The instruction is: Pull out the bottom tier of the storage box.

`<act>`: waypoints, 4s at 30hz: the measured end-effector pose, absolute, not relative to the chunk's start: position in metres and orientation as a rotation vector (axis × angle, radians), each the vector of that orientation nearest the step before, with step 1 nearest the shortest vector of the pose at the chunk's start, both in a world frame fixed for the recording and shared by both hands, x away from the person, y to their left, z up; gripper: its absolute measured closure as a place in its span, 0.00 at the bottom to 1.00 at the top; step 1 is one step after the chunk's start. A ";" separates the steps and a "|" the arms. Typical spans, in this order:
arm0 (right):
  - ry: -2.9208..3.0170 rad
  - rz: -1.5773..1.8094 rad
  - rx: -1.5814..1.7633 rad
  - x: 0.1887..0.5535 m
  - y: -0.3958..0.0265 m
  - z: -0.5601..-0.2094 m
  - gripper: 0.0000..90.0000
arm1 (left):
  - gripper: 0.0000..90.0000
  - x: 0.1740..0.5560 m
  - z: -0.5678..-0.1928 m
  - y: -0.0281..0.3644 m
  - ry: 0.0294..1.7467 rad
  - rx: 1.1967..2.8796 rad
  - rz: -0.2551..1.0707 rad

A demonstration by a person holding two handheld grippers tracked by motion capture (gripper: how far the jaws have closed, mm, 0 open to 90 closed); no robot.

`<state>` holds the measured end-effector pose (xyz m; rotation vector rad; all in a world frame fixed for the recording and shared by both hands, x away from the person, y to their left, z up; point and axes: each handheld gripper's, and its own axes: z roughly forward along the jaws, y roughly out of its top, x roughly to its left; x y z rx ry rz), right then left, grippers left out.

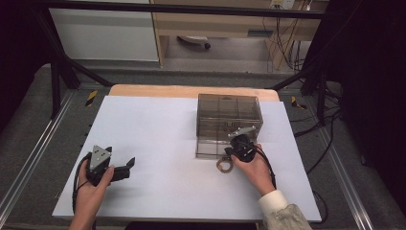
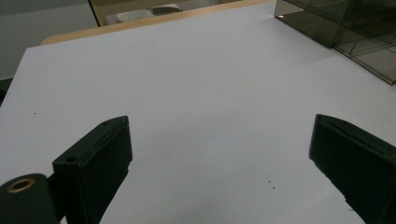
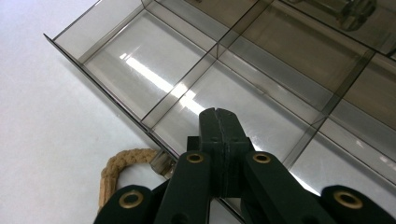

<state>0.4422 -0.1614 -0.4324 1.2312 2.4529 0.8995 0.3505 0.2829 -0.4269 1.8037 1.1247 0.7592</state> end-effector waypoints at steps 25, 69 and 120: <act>2.503 0.878 1.187 0.432 -0.162 -0.431 1.00 | 0.06 0.350 -0.427 0.282 1.123 1.810 0.758; 2.463 0.923 1.170 0.431 -0.138 -0.434 1.00 | 0.06 0.351 -0.429 0.280 1.117 1.838 0.756; 2.188 1.107 1.248 0.362 -0.241 -0.415 0.14 | 0.06 0.351 -0.429 0.282 1.130 1.825 0.756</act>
